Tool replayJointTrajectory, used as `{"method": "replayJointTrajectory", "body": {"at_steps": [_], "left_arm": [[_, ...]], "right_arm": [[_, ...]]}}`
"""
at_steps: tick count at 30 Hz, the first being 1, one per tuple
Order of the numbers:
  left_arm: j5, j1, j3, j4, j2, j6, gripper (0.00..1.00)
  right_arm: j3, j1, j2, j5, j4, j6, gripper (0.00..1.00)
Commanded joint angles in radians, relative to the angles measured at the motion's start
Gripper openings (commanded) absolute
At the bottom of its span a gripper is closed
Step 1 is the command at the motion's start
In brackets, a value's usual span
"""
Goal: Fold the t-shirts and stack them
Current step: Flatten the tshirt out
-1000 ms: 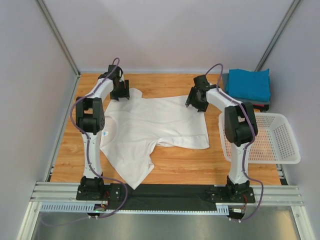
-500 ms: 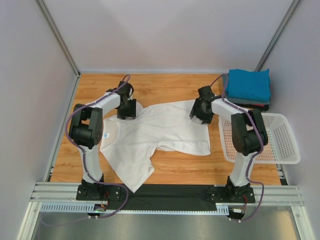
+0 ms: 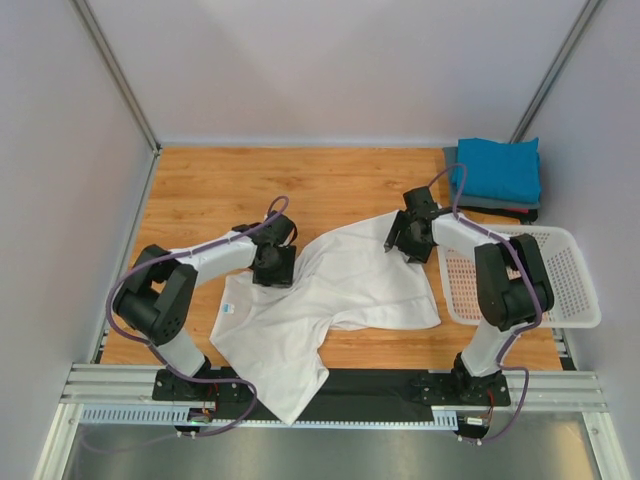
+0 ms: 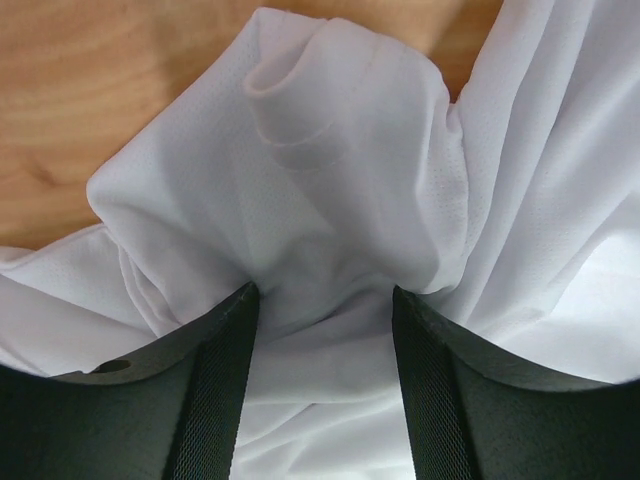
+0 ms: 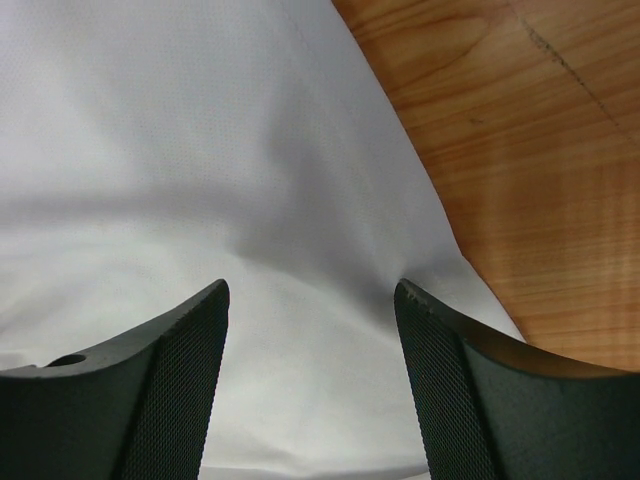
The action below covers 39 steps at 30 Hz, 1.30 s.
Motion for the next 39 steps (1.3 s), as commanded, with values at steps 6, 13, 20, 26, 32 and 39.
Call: {"method": "replayJointTrajectory", "body": {"at_steps": [6, 13, 20, 26, 32, 39], "left_arm": [[-0.214, 0.009, 0.124, -0.164, -0.145, -0.009, 0.71], [-0.145, 0.154, 0.126, -0.12, -0.19, 0.015, 0.71], [-0.004, 0.308, 0.01, 0.003, -0.213, -0.03, 0.67], [-0.022, 0.309, -0.052, -0.019, -0.194, -0.123, 0.64], [0.033, 0.308, -0.147, 0.061, -0.236, -0.188, 0.63], [-0.002, 0.308, -0.187, 0.112, -0.225, -0.197, 0.5]], "right_arm": [[0.033, 0.008, -0.076, 0.019, -0.06, -0.028, 0.7], [0.073, 0.008, -0.092, 0.035, -0.088, -0.044, 0.7], [0.131, 0.008, -0.037, 0.039, -0.114, -0.063, 0.7], [0.156, 0.008, -0.03, 0.049, -0.122, -0.074, 0.7], [0.194, 0.008, 0.003, 0.058, -0.14, -0.091, 0.7], [0.214, 0.008, 0.014, 0.042, -0.14, -0.085, 0.7]]}}
